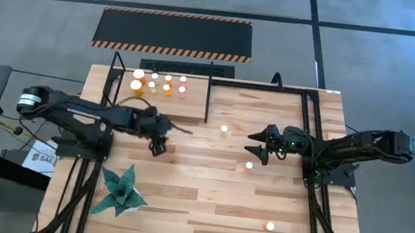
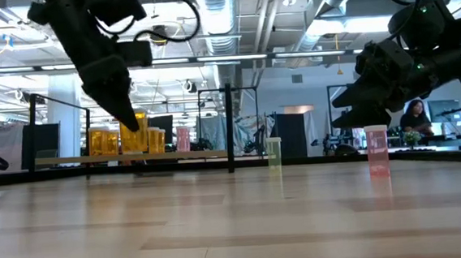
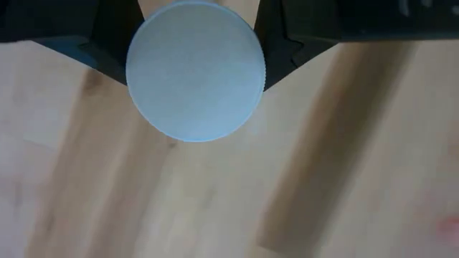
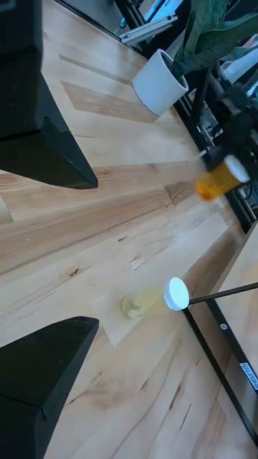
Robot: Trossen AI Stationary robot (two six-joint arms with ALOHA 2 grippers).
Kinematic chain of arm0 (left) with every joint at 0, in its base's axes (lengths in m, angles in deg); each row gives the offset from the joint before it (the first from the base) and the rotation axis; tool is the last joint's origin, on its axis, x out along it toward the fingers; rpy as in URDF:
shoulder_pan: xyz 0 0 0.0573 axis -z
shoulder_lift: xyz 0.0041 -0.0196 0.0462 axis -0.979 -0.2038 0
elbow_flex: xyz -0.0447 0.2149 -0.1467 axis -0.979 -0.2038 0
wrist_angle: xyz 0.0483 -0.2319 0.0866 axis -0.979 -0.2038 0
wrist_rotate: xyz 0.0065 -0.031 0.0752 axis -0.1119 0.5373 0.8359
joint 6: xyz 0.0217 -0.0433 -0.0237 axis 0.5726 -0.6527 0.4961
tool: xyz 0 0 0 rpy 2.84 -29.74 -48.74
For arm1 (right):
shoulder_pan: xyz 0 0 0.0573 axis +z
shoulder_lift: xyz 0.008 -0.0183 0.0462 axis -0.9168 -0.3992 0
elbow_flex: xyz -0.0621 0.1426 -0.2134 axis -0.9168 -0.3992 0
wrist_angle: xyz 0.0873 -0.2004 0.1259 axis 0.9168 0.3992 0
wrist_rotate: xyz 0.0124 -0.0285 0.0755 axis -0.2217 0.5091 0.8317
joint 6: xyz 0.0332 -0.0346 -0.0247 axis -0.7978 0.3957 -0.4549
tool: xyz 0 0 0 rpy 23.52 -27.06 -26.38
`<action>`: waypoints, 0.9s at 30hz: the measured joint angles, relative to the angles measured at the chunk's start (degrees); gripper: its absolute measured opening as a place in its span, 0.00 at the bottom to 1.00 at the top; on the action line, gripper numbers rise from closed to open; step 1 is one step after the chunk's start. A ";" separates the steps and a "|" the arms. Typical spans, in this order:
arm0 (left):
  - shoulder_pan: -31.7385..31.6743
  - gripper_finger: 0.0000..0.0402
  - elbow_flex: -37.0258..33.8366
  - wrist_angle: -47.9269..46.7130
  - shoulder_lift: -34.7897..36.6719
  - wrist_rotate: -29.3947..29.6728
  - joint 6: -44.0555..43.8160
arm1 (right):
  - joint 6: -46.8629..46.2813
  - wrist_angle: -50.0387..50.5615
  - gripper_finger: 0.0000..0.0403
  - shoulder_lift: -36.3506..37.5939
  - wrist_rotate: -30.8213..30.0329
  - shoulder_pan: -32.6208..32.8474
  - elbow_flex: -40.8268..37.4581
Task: Pick and place medicine bottles onto shelf by color
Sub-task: Put the big orange pill bottle aligned with the other orange pill bottle on the shelf
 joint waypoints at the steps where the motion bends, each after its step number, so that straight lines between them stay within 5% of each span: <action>1: -1.10 0.46 0.00 -1.18 1.56 0.19 0.60 | 0.00 0.00 0.81 -0.02 0.00 0.00 0.00; 10: -15.58 0.46 0.02 -14.71 15.30 6.37 -3.59 | 0.00 0.14 0.81 -0.01 0.00 -0.02 0.00; 18: -26.05 0.46 0.00 -20.41 16.03 6.88 -11.31 | 0.00 0.91 0.81 -0.02 0.00 -0.01 0.01; 27: -28.37 0.46 -1.82 -19.43 15.13 13.31 -22.05 | 0.00 1.72 0.81 -0.02 0.00 -0.02 0.01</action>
